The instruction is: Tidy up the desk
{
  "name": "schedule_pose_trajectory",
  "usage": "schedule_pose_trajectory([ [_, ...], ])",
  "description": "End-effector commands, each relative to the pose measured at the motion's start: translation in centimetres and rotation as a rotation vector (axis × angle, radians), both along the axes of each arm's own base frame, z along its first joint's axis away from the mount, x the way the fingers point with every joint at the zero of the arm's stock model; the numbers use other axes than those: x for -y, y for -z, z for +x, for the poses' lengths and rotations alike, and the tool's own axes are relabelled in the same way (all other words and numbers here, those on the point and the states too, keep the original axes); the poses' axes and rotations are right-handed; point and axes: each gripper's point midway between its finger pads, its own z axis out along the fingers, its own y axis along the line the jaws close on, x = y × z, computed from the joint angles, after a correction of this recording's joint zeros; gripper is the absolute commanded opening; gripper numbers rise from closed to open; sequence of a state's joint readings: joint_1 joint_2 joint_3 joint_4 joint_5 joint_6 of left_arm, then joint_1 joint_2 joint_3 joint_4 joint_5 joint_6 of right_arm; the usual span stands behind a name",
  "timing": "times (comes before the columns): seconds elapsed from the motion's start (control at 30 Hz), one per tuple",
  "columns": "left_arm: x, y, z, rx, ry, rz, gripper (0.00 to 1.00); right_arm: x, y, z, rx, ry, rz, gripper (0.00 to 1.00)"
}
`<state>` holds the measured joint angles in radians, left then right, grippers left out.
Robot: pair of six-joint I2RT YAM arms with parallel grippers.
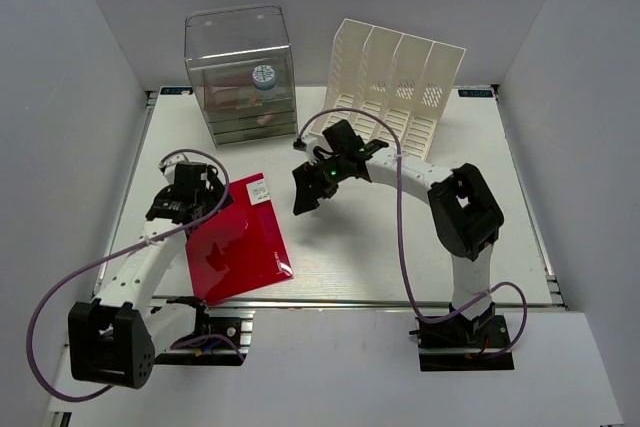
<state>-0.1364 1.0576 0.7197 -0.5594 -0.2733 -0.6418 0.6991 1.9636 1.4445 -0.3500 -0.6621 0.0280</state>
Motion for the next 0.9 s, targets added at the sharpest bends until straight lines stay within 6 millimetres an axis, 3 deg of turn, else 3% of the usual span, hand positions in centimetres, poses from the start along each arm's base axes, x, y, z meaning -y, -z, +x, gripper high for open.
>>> schedule_pose_trajectory([
  [0.0,-1.6,1.8,-1.1,-0.087,-0.071,0.021,0.98,-2.2,-1.3,2.2,0.039,0.058,0.057,0.89],
  [0.2,-4.7,3.5,-1.8,-0.187,-0.139,0.09,0.98,-5.0,1.3,3.1,-0.054,0.114,0.064,0.89],
  [0.37,-5.6,4.6,-2.1,-0.225,-0.161,0.048,0.98,-7.2,3.4,2.2,-0.078,0.104,0.035,0.86],
  [0.47,-5.7,5.9,-2.8,-0.266,-0.164,0.013,0.98,-7.8,3.8,1.9,-0.062,0.108,0.031,0.84],
  [0.7,-3.5,9.1,-3.5,-0.34,-0.119,-0.165,0.96,-9.2,5.4,0.7,-0.108,0.129,0.006,0.78],
  [0.87,-3.4,10.3,-4.1,-0.38,-0.127,-0.22,0.95,-9.6,6.9,-0.7,-0.158,0.131,-0.013,0.76],
])
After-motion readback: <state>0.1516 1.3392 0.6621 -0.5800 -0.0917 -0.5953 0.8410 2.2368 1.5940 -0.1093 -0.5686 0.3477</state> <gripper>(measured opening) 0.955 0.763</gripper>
